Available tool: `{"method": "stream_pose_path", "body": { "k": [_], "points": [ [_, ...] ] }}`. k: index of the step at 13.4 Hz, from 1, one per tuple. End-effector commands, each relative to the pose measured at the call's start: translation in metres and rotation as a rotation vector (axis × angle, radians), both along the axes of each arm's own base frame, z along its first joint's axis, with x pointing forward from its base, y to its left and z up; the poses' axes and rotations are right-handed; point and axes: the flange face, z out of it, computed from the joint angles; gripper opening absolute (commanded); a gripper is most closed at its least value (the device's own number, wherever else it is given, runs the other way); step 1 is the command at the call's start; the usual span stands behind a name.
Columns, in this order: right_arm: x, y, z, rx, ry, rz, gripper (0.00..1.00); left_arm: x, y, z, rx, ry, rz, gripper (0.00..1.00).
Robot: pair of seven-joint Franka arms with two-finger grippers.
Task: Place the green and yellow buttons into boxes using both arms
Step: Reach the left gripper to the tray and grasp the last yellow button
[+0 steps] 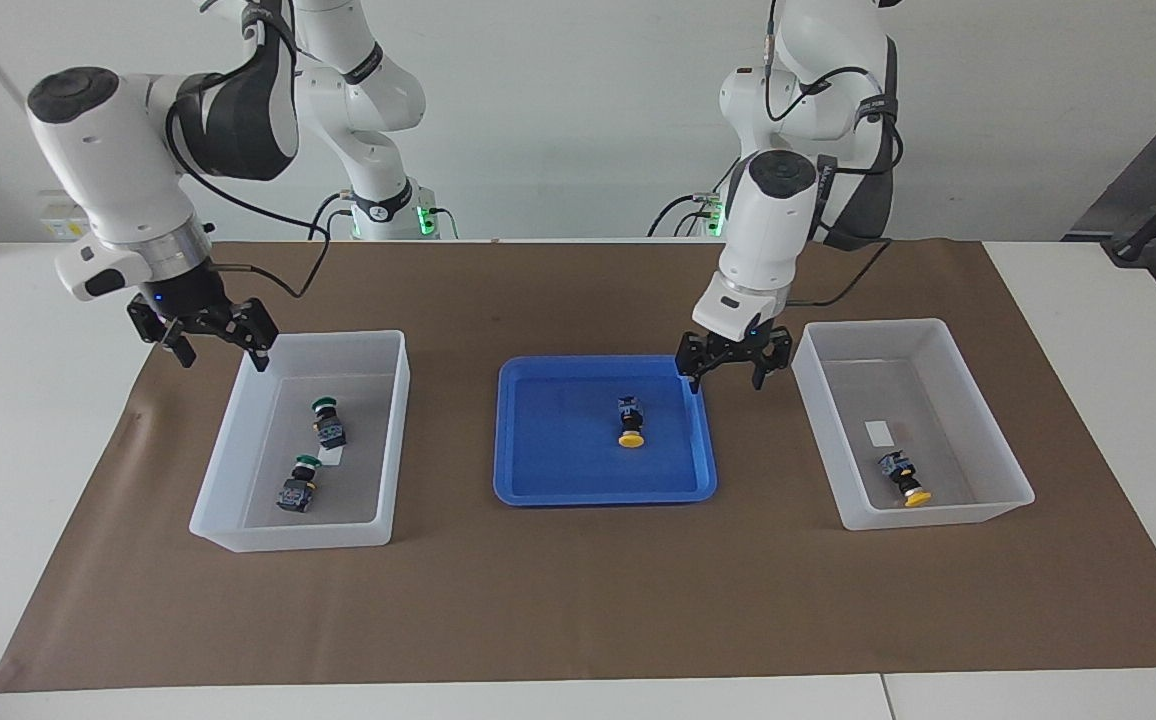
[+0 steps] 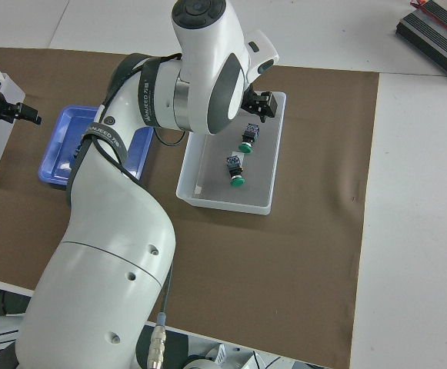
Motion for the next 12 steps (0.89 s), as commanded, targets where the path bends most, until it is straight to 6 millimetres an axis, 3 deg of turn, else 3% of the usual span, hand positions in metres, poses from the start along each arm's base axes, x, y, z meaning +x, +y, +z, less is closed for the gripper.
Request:
{"method": "stream_pose_path", "body": {
  "k": [1, 3, 4, 7, 10, 11, 12],
  "points": [
    [-0.020, -0.015, 0.052, -0.007, 0.028, -0.051, 1.00, -0.005, -0.037, -0.040, -0.021, -0.029, 0.017, 1.00],
    [-0.040, -0.020, 0.083, 0.006, 0.024, -0.066, 1.00, -0.013, -0.063, -0.073, -0.028, -0.027, -0.026, 1.00],
    [-0.050, -0.025, 0.092, 0.002, 0.032, -0.074, 1.00, -0.017, -0.067, -0.082, -0.031, -0.027, -0.034, 1.00],
    [-0.063, -0.030, 0.095, 0.009, 0.064, -0.079, 1.00, -0.034, -0.082, -0.100, -0.018, -0.006, -0.072, 1.00],
    [-0.060, -0.026, 0.091, 0.012, 0.065, -0.070, 1.00, -0.047, -0.085, -0.106, 0.004, 0.025, -0.085, 0.22],
    [-0.060, -0.027, 0.091, 0.012, 0.070, -0.071, 1.00, -0.051, -0.088, -0.106, 0.016, 0.039, -0.091, 0.06],
    [-0.060, -0.027, 0.090, 0.014, 0.076, -0.070, 1.00, -0.048, -0.085, -0.103, 0.028, 0.051, -0.085, 0.00]
  ]
}}
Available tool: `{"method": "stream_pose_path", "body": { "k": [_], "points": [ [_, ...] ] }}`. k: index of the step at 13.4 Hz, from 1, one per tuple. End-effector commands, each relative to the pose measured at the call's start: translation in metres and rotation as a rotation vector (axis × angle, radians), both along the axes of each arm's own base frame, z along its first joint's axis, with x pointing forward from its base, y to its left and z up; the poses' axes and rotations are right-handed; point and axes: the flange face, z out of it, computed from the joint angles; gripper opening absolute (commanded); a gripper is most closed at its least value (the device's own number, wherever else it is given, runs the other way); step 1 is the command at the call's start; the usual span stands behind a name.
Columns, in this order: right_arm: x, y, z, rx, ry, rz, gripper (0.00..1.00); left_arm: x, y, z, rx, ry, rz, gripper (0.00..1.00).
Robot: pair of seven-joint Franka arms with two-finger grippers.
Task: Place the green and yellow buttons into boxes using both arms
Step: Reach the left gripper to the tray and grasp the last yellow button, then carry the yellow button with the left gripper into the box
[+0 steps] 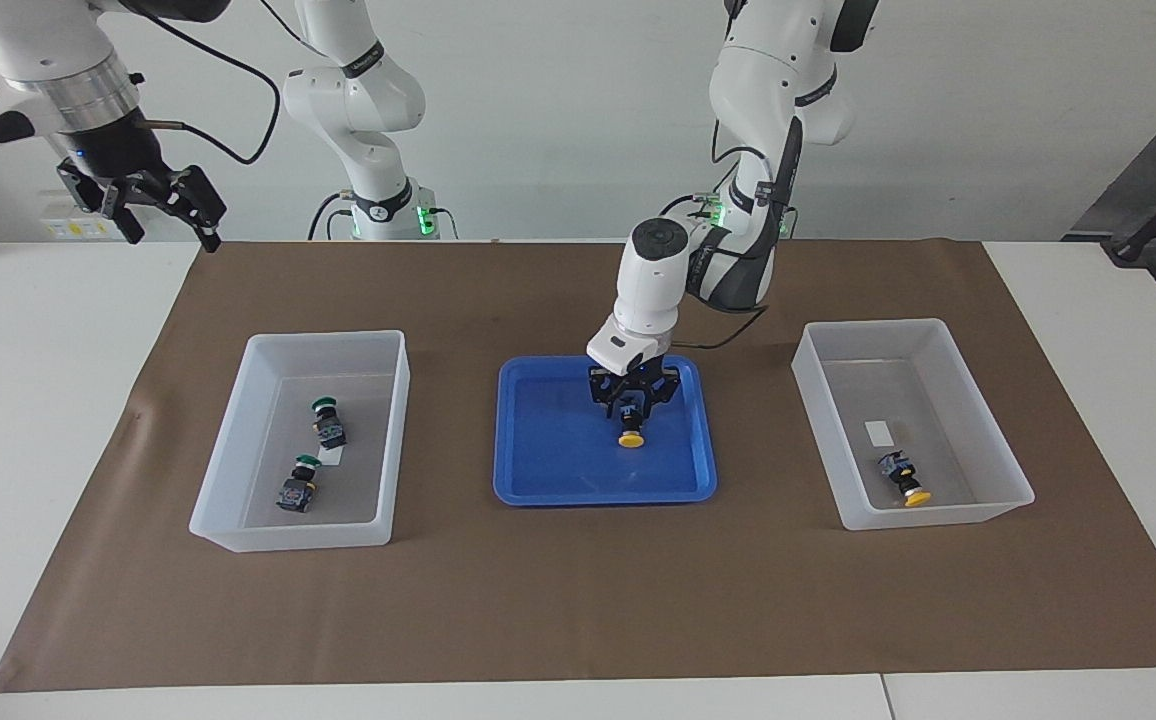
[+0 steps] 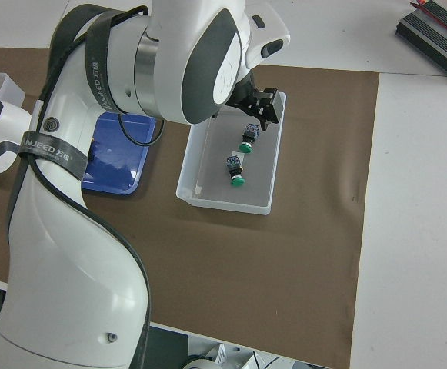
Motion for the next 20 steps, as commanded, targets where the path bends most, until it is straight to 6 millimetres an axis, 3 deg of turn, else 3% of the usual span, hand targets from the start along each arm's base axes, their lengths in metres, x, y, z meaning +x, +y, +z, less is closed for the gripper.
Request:
{"method": "stream_pose_path", "body": {
  "k": [1, 2, 5, 8, 11, 14, 15, 20],
  "points": [
    [-0.002, -0.003, -0.002, 0.000, 0.008, -0.013, 1.00, -0.001, 0.010, 0.019, 0.030, -0.002, 0.018, 0.00],
    [-0.002, -0.003, -0.002, 0.000, 0.009, -0.005, 1.00, 0.007, 0.023, 0.041, 0.019, -0.022, 0.041, 0.00],
    [0.003, -0.004, -0.007, 0.001, 0.011, 0.027, 1.00, 0.037, 0.095, 0.106, 0.009, -0.065, 0.125, 0.00],
    [0.003, -0.007, -0.008, 0.009, 0.012, 0.022, 1.00, 0.076, 0.173, 0.134, 0.027, -0.113, 0.113, 0.00],
    [0.004, 0.000, -0.008, 0.007, 0.016, 0.032, 1.00, 0.106, 0.261, 0.136, 0.056, -0.162, 0.091, 0.00],
    [0.003, 0.005, -0.007, 0.006, 0.013, 0.038, 1.00, 0.117, 0.343, 0.134, 0.080, -0.192, 0.140, 0.00],
    [0.002, 0.006, -0.007, 0.006, 0.017, 0.041, 1.00, 0.118, 0.363, 0.130, 0.088, -0.187, 0.148, 0.00],
    [0.001, 0.016, -0.005, 0.001, 0.018, 0.059, 1.00, 0.123, 0.418, 0.085, 0.100, -0.137, 0.212, 0.00]
  ]
}}
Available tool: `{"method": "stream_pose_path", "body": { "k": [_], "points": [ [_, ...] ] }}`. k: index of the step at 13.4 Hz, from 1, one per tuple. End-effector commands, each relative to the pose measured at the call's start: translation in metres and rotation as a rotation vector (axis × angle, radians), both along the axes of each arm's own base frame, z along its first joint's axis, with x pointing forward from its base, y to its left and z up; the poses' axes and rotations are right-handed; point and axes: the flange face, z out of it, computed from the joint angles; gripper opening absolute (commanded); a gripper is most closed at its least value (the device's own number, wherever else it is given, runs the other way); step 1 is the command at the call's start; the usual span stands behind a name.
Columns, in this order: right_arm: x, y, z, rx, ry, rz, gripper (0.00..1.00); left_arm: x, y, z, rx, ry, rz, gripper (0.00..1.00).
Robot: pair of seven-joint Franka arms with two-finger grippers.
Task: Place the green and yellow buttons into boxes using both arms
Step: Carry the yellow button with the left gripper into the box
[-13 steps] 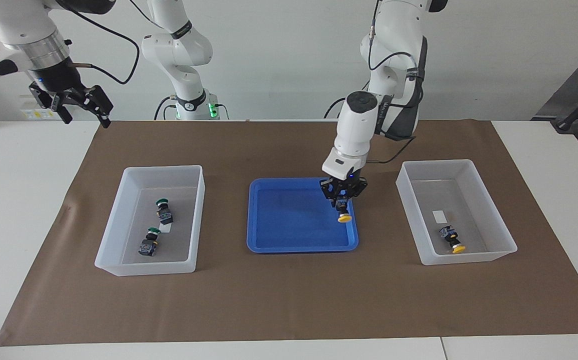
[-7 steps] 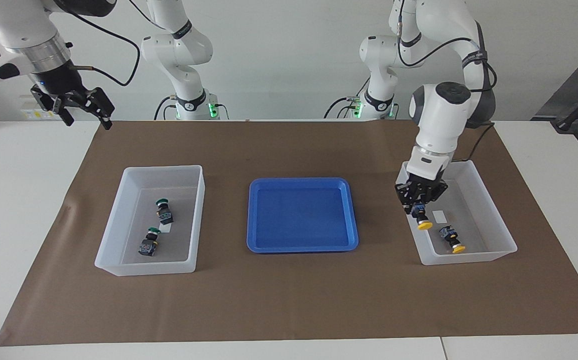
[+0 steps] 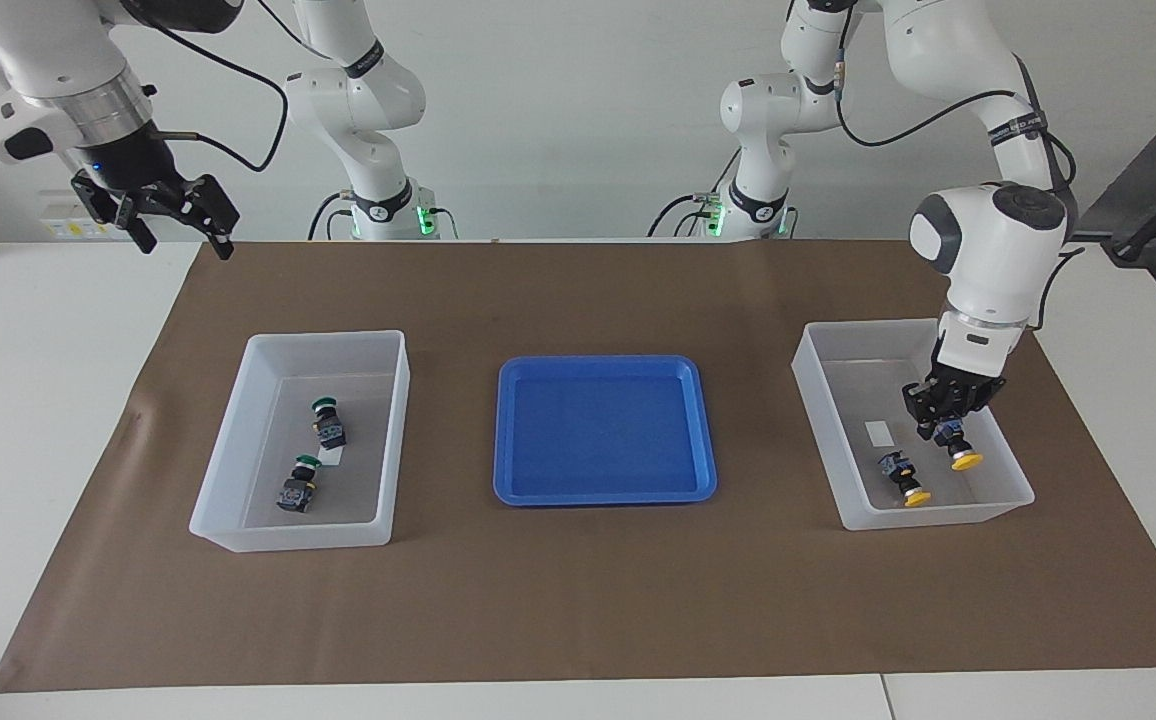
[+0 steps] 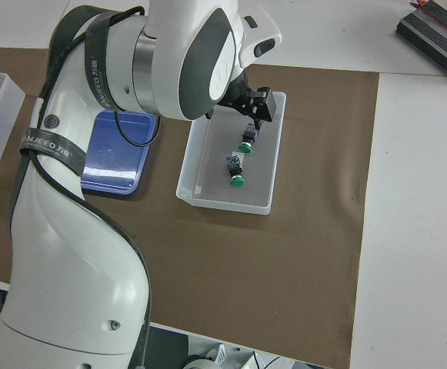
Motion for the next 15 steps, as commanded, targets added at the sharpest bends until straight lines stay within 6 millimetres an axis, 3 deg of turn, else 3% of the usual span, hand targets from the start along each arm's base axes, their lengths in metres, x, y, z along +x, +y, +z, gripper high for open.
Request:
{"method": "stream_pose_path", "body": {
  "k": [1, 4, 7, 13, 15],
  "points": [
    [-0.005, 0.001, 0.003, -0.013, 0.005, 0.020, 1.00, 0.004, 0.020, -0.028, 0.008, -0.003, 0.016, 0.00],
    [-0.005, 0.001, 0.002, -0.015, 0.005, 0.031, 1.00, 0.009, 0.021, -0.060, 0.003, 0.019, 0.017, 0.00],
    [-0.004, 0.002, 0.002, -0.019, -0.002, 0.092, 1.00, 0.003, 0.015, -0.077, 0.002, 0.054, 0.000, 0.00],
    [-0.005, 0.003, -0.001, -0.042, 0.029, 0.045, 1.00, 0.000, 0.009, -0.086, 0.046, 0.069, -0.196, 0.00],
    [-0.003, 0.017, -0.001, -0.075, 0.029, 0.076, 1.00, 0.000, 0.008, -0.089, 0.059, 0.066, -0.248, 0.01]
  ]
}}
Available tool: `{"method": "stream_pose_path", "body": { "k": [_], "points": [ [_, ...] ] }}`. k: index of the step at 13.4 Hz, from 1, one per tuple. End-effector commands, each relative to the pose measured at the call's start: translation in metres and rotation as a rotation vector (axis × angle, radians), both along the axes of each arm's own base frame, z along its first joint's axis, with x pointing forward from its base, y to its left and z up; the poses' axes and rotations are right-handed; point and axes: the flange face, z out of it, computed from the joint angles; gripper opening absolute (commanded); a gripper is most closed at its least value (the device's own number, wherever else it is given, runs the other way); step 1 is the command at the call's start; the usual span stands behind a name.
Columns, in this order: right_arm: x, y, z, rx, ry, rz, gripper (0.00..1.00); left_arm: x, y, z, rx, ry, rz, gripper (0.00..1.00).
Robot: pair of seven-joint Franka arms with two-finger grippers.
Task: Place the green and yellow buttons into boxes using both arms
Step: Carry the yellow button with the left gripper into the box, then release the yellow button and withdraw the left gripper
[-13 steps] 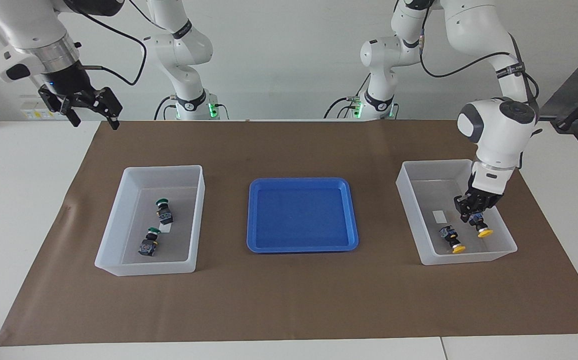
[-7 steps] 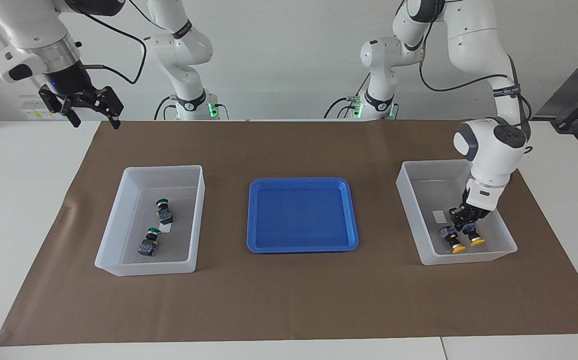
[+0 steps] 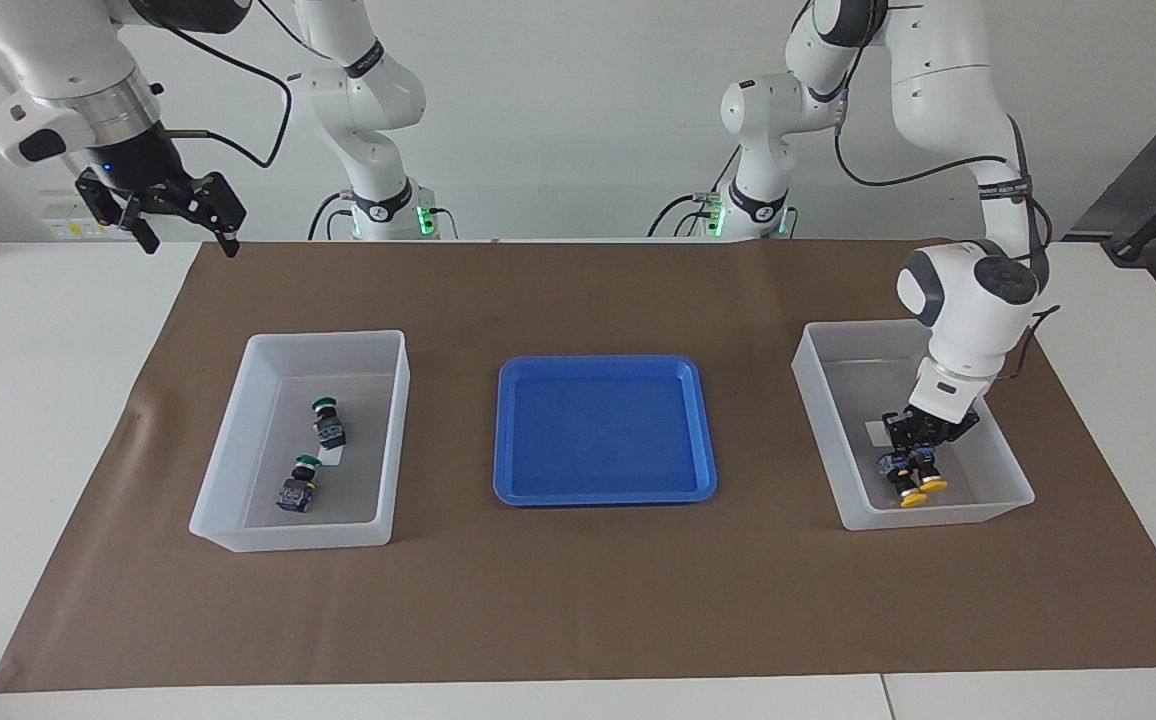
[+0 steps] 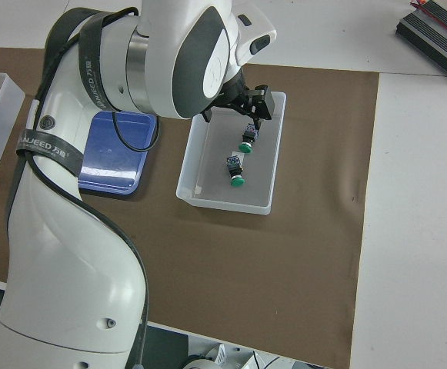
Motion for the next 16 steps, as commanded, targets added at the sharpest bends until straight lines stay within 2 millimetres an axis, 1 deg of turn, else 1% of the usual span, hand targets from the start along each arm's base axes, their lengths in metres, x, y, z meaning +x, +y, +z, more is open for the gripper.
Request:
{"method": "stream_pose_path", "body": {
  "k": [1, 2, 3, 4, 5, 7, 9, 11, 13, 15, 16],
  "points": [
    [-0.001, 0.016, 0.000, -0.042, 0.010, 0.004, 1.00, -0.002, -0.003, -0.006, 0.024, -0.022, -0.075, 0.05],
    [-0.001, 0.016, 0.000, -0.041, 0.007, -0.019, 1.00, -0.002, -0.003, -0.008, 0.024, -0.024, -0.077, 0.12],
    [-0.001, 0.014, 0.000, -0.026, 0.005, -0.026, 1.00, -0.001, -0.003, -0.007, 0.024, -0.028, -0.078, 0.32],
    [0.000, 0.013, 0.003, -0.026, -0.001, -0.026, 1.00, 0.000, -0.002, -0.006, 0.025, -0.031, -0.078, 0.66],
    [0.000, 0.014, 0.003, -0.026, -0.004, -0.025, 1.00, 0.001, -0.001, -0.004, 0.025, -0.034, -0.074, 0.86],
    [0.000, 0.016, 0.003, -0.026, -0.001, -0.025, 1.00, 0.003, 0.000, 0.004, 0.026, -0.047, -0.069, 0.95],
    [-0.001, 0.014, 0.004, -0.027, 0.002, -0.028, 1.00, 0.005, 0.001, 0.018, 0.027, -0.064, -0.061, 1.00],
    [0.001, 0.016, 0.004, -0.028, -0.003, -0.026, 1.00, 0.001, 0.000, 0.041, 0.030, -0.066, -0.056, 1.00],
    [0.001, 0.017, 0.007, -0.029, -0.007, -0.024, 1.00, -0.008, -0.002, 0.070, 0.034, -0.047, -0.055, 1.00],
    [0.002, 0.013, 0.006, -0.029, -0.009, -0.031, 1.00, -0.019, -0.020, 0.099, 0.036, -0.013, -0.073, 1.00],
    [0.002, 0.014, 0.006, -0.025, -0.008, -0.031, 1.00, -0.025, -0.027, 0.109, 0.037, 0.008, -0.081, 1.00]
  ]
}}
